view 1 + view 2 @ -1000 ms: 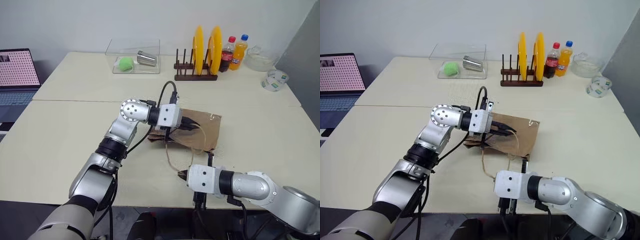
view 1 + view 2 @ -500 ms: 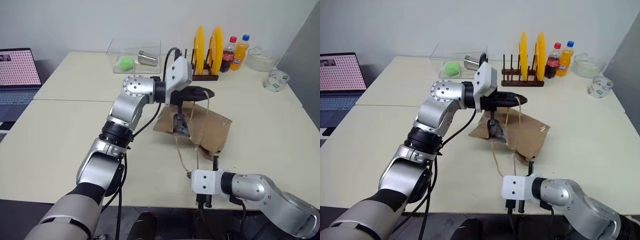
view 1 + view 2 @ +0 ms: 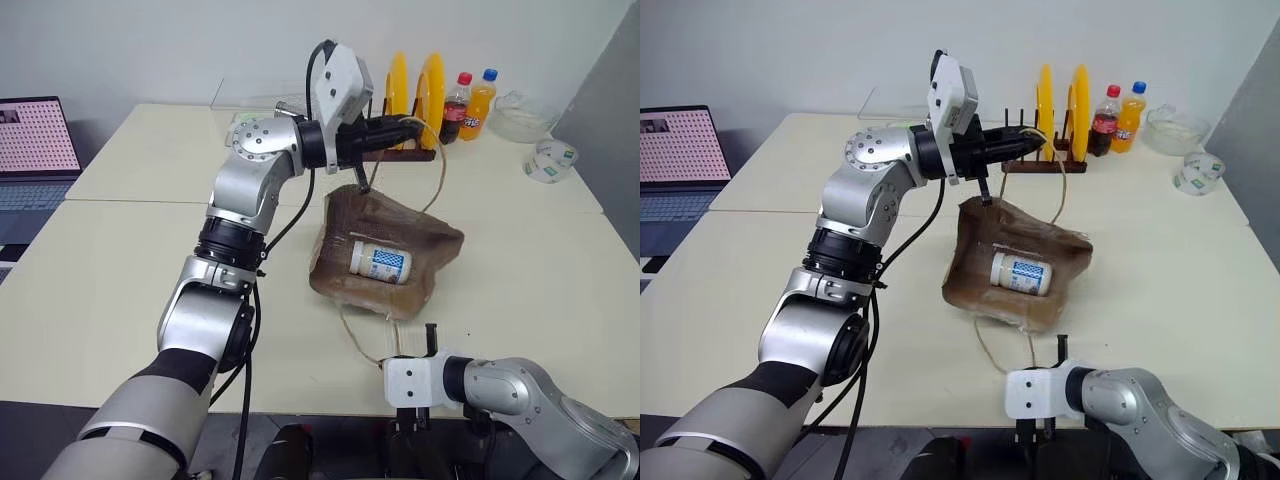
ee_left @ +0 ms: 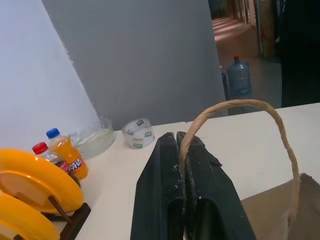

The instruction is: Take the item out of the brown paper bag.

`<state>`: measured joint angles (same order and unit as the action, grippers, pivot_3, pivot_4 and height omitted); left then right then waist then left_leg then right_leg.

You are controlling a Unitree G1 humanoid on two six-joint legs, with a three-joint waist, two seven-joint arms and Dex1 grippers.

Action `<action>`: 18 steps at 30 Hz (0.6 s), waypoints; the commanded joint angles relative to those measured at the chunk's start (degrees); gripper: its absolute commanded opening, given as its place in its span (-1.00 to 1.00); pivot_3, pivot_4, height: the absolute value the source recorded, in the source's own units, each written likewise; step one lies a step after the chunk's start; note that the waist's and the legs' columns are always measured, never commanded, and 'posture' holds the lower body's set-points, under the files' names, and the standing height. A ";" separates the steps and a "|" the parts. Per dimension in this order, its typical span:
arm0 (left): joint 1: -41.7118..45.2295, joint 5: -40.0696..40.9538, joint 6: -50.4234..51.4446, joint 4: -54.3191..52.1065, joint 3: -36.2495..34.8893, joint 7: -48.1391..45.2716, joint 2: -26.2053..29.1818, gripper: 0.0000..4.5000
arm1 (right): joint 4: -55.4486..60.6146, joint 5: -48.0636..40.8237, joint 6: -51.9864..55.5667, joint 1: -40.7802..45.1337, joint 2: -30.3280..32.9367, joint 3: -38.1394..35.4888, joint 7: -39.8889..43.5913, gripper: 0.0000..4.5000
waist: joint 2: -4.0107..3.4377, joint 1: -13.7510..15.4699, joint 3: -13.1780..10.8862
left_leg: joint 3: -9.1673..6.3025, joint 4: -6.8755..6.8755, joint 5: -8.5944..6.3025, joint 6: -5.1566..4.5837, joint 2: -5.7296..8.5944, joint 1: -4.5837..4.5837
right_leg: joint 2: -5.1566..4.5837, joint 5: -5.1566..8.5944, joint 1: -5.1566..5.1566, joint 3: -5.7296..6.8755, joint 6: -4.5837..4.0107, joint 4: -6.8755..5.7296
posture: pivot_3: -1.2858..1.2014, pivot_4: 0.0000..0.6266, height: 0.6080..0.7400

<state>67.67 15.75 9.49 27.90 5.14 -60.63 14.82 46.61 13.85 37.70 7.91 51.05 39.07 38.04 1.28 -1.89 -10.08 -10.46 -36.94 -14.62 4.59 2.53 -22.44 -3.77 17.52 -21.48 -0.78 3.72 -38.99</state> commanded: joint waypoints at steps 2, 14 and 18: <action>0.66 3.01 0.87 -2.31 -2.11 -2.61 0.73 -1.00 | 0.56 0.44 -0.98 -2.51 -0.74 -6.54 -0.98 -0.99 | 0.00 0.02 0.00 | 0.00 -0.01 0.00 0.00 0.01 -0.01 | -0.01 0.00 0.00 -0.01 0.00 0.00 | 0.03 -0.52 1.00; -4.80 6.63 6.94 -12.15 -1.13 -7.57 2.20 -1.00 | 12.71 -9.15 8.04 -9.26 -10.39 -25.50 0.91 0.37 | 0.00 0.03 0.00 | -0.01 -0.02 0.01 0.01 0.01 -0.03 | -0.01 -0.02 -0.01 -0.02 0.01 -0.04 | 0.03 -0.52 1.00; -5.05 6.71 7.60 -12.86 -1.25 -7.65 1.95 -1.00 | 13.39 -21.08 6.94 -8.40 -11.03 -34.52 3.82 0.37 | 0.00 0.01 0.00 | 0.01 -0.02 0.00 0.00 0.01 0.03 | -0.01 -0.03 0.04 -0.04 0.03 -0.03 | 0.03 -0.52 1.00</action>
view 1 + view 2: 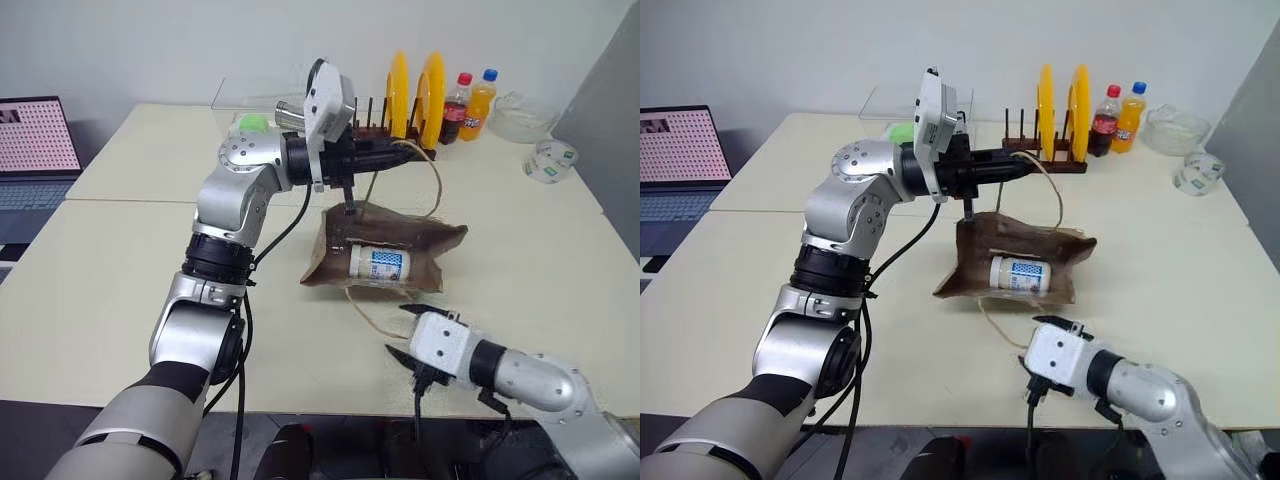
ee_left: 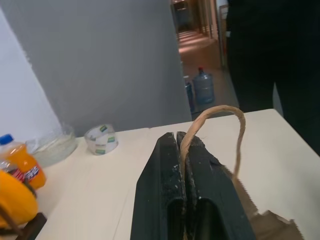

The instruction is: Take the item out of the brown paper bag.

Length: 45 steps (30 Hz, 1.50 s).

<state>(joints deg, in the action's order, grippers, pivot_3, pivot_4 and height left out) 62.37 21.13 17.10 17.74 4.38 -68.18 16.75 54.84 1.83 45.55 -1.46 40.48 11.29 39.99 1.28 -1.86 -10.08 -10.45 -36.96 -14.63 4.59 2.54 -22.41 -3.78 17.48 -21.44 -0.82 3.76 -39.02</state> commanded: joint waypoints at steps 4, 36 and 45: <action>0.08 1.49 -0.14 -2.99 -0.26 -0.27 -0.12 -1.00 | 5.16 -28.90 -0.45 1.47 1.45 -15.46 -0.78 0.37 | 0.00 -0.07 0.00 | 0.00 0.02 0.00 -0.01 -0.03 0.01 | 0.01 0.00 0.00 0.01 -0.01 -0.01 | 0.03 -0.52 1.00; 2.79 0.64 -4.93 1.76 0.28 -1.20 -1.38 -1.00 | -14.19 -19.39 13.25 45.23 13.43 22.27 -13.82 0.99 | -0.03 -0.51 -0.01 | 0.13 0.01 0.01 0.01 0.01 -0.52 | -0.06 -0.01 -0.63 -0.05 -0.02 -0.04 | 0.03 -0.52 1.00; 2.94 0.76 -6.22 2.80 0.24 -1.02 -1.76 -1.00 | -23.01 3.16 2.98 49.88 14.99 36.87 -3.32 0.99 | -0.04 -1.03 -0.01 | 0.20 0.00 0.01 0.02 0.01 -0.51 | -0.06 -0.01 -0.69 -0.10 -0.01 -0.06 | 0.03 -0.52 1.00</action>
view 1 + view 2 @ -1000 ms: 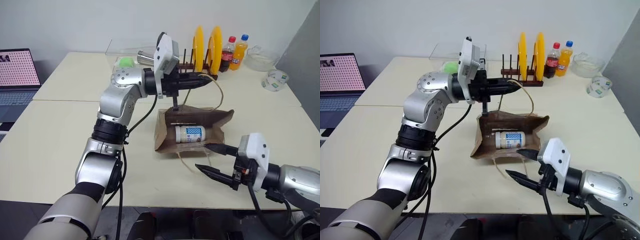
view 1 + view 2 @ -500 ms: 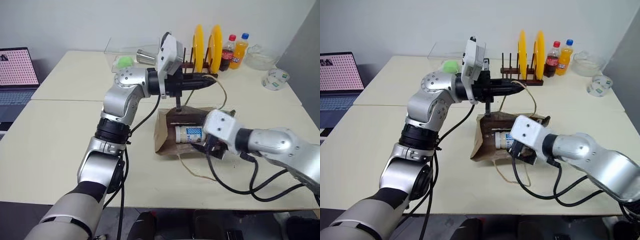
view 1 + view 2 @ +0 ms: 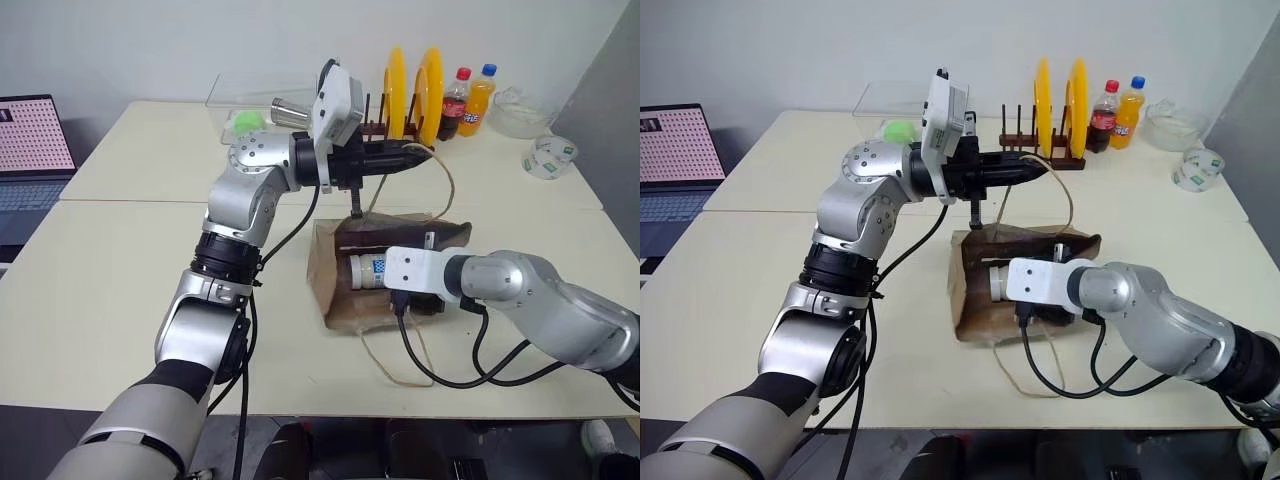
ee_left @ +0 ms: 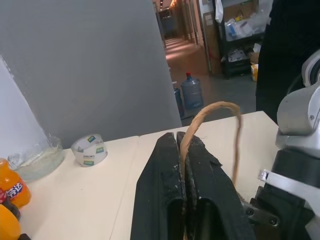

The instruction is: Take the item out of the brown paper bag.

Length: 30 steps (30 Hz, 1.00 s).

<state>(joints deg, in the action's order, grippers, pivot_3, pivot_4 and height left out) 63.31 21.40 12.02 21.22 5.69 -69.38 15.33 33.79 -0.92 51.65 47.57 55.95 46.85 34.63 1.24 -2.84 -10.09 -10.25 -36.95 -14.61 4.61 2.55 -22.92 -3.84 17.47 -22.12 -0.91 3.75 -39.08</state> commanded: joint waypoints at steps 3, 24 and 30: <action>1.99 0.40 -1.48 -0.42 -1.18 0.09 -0.13 -1.00 | -5.21 11.87 -5.66 0.72 -2.06 3.20 4.22 0.99 | 0.00 -0.20 0.00 | 0.00 -0.01 0.00 0.00 -0.01 0.00 | 0.00 0.00 0.00 -0.01 0.00 -0.01 | 0.03 -0.52 1.00; 2.65 -2.20 -4.77 3.95 -1.18 0.88 1.07 -1.00 | -7.59 25.31 -16.25 -4.62 -13.06 -6.52 14.80 0.34 | 0.00 -0.38 0.00 | -0.02 -0.02 0.01 0.03 0.01 0.00 | -0.03 -0.02 -0.04 -0.01 -0.02 -0.05 | 0.03 -0.52 1.00; 3.08 -3.65 -6.10 6.20 -1.08 1.26 1.49 -1.00 | -1.38 19.61 -20.61 -8.27 -13.07 -17.74 15.80 0.34 | 0.00 -0.36 0.00 | -0.02 -0.02 0.01 0.03 0.01 -0.02 | -0.03 -0.02 -0.05 0.00 -0.02 -0.05 | 0.03 -0.52 1.00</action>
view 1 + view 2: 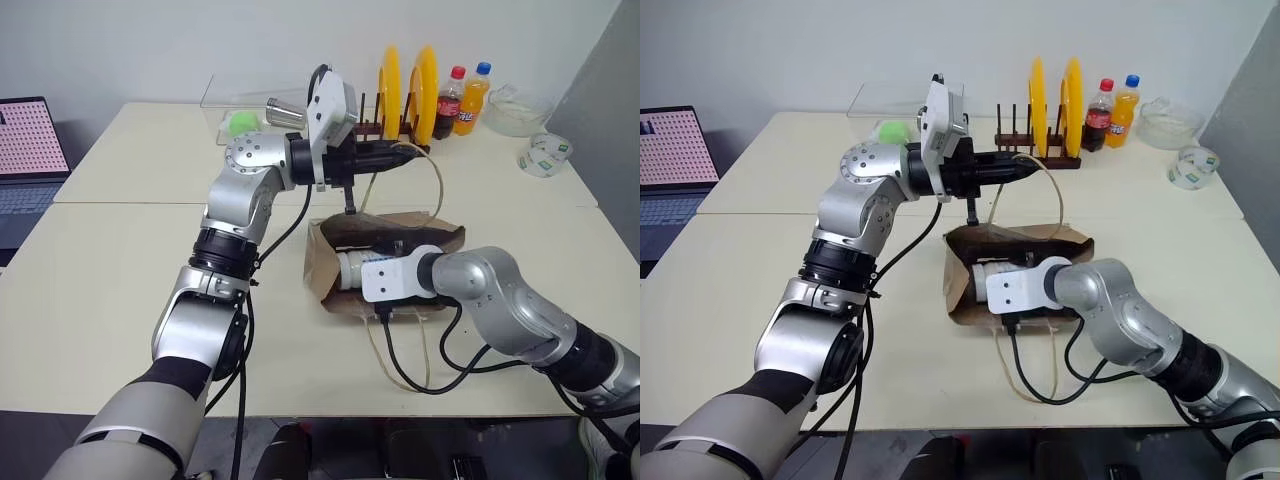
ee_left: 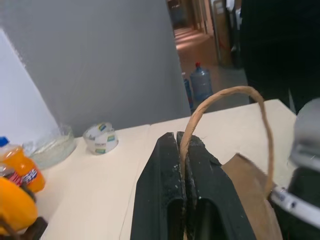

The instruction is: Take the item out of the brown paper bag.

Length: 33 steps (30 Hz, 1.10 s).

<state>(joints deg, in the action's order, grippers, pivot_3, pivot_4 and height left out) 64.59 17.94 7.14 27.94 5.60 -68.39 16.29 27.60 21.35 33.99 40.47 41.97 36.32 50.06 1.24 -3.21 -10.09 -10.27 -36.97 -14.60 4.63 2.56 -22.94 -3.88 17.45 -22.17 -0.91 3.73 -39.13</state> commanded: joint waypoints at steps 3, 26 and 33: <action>1.44 -0.64 -1.47 -0.62 -0.69 0.15 0.66 -1.00 | 6.77 -6.42 -6.73 -4.44 2.31 -12.55 1.46 0.34 | 0.00 0.13 0.00 | 0.00 0.00 0.00 0.00 0.05 0.00 | -0.06 0.00 0.02 0.01 0.00 0.01 | 0.03 -0.52 1.00; 3.26 -5.80 -5.61 5.12 -0.71 4.52 1.12 -1.00 | 13.36 -59.56 12.05 -3.99 -8.77 -49.39 -12.30 0.34 | 0.00 -0.02 0.00 | 0.03 -0.04 0.00 0.00 0.10 0.03 | -0.13 -0.03 0.05 -0.04 0.02 -0.12 | 0.03 -0.52 1.00; 3.90 -5.99 -6.48 6.13 -0.73 4.83 0.68 -1.00 | 7.37 -75.96 16.09 3.42 -15.88 -59.34 -30.26 0.34 | 0.00 -0.06 0.00 | 0.04 -0.02 0.00 -0.01 0.12 0.04 | -0.15 -0.03 -0.02 -0.04 0.02 -0.25 | 0.03 -0.52 1.00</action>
<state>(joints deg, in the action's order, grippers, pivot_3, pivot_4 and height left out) 66.56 12.12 1.78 34.77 5.61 -64.08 16.94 35.50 -52.84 52.17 41.15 26.02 -18.22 24.44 1.24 -3.28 -10.09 -10.21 -36.99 -14.60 4.62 2.68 -22.91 -4.03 17.43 -22.20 -0.98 3.75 -39.40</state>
